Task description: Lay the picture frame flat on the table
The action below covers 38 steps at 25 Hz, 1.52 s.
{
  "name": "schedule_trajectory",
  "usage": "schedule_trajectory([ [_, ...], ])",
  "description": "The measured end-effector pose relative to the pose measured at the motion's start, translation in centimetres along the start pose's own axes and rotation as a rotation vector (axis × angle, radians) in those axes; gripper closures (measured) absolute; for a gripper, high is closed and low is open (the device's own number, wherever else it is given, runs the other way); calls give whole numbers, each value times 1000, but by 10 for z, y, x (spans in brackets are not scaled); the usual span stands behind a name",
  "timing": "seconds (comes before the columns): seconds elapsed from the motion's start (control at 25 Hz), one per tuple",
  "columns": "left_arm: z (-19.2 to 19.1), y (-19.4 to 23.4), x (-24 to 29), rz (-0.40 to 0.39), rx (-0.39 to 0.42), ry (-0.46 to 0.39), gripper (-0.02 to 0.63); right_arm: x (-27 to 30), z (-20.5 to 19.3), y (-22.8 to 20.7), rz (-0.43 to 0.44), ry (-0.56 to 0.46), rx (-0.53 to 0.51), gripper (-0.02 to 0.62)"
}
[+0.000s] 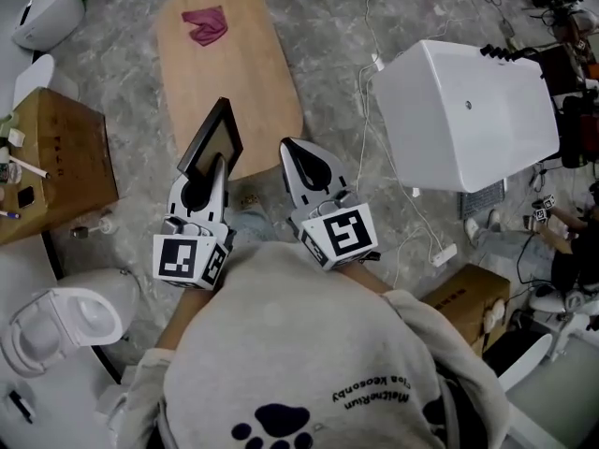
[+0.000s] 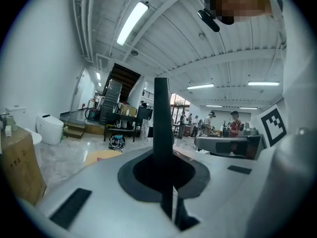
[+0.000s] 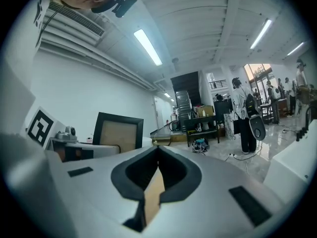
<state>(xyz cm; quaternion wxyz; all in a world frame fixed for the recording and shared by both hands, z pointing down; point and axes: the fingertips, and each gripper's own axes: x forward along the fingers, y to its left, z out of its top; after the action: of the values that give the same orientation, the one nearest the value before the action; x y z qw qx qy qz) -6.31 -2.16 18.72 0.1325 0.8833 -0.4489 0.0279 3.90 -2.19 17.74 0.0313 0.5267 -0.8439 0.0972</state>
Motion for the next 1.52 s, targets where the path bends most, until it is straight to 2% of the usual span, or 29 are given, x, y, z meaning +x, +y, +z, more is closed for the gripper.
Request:
schedule_trajectory([
  [0.36, 5, 36, 31, -65, 6, 14, 589, 44, 5, -12, -47, -51, 25, 586],
  [0.56, 7, 40, 36, -79, 8, 5, 589, 50, 8, -15, -53, -66, 27, 586],
  [0.96, 10, 23, 35, -117, -63, -52, 589, 44, 16, -17, -5, -46, 1, 586],
  [1.28, 22, 20, 32, -93, -59, -78, 588, 52, 34, -12, 64, -30, -34, 586],
  [1.52, 14, 29, 33, -72, -89, -53, 588, 63, 25, -11, 93, 7, -31, 586],
])
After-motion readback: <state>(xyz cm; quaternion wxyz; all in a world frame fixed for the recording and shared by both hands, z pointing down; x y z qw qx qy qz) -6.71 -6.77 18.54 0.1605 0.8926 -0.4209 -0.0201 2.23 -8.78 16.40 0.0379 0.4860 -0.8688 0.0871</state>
